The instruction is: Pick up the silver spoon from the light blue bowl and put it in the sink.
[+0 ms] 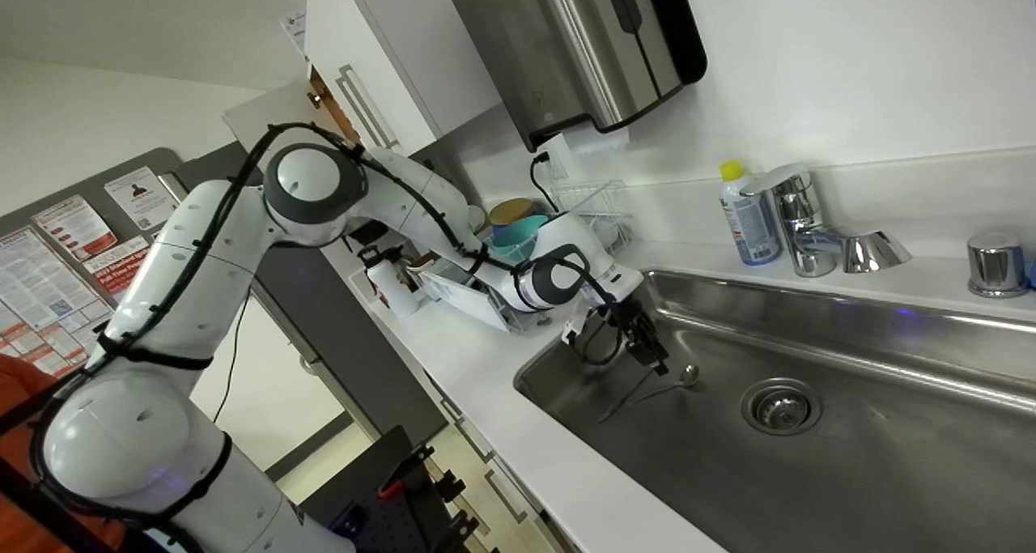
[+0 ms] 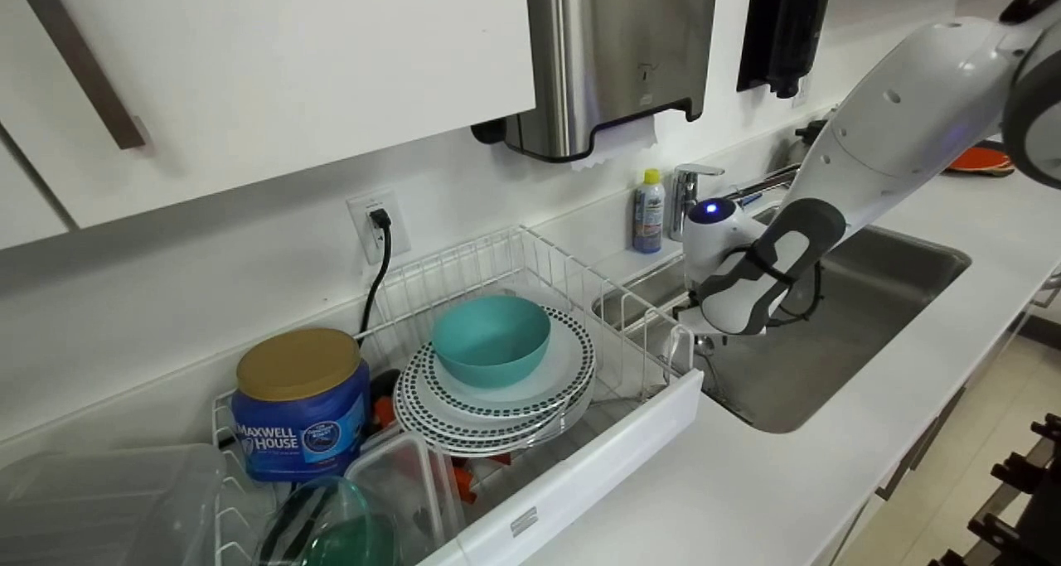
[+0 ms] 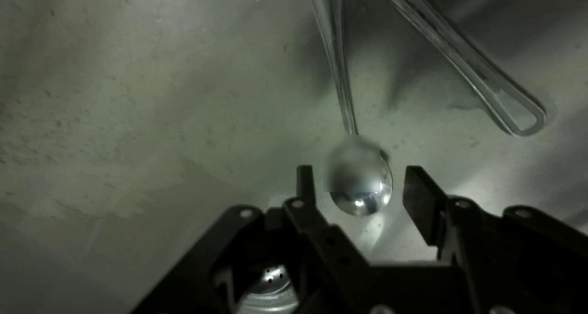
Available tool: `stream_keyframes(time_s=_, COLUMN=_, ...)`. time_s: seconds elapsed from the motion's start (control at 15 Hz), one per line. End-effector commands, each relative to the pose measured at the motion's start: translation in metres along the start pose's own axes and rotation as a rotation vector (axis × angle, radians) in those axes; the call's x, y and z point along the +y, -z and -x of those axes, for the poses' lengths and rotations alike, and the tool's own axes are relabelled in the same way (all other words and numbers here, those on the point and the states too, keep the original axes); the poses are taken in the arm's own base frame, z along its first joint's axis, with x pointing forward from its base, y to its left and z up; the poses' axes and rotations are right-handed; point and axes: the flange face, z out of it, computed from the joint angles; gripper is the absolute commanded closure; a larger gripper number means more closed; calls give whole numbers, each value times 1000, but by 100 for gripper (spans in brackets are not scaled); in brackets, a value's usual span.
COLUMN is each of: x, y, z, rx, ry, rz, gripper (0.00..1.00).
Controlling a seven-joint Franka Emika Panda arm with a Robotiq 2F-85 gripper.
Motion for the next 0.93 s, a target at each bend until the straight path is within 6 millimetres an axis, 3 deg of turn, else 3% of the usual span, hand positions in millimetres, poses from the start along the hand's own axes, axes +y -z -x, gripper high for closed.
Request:
stream_keyframes(time_s=0.0, x=20, y=52, z=-14, rx=20, ry=-32, rz=-45, gripper=14)
stream_keyframes(time_s=0.13, x=32, y=76, z=-22, rx=27, ry=-18, rz=-69, gripper=1)
stream_keyframes(time_s=0.2, x=42, y=89, z=-25, rx=19, ry=10, rz=-79, gripper=0)
stream_keyframes(time_s=0.53, x=85, y=141, z=-32, rx=3, ry=148, rz=-164, gripper=0)
stream_keyframes(time_s=0.87, x=118, y=170, z=-37, rx=-21, ry=220, rz=-192, gripper=0)
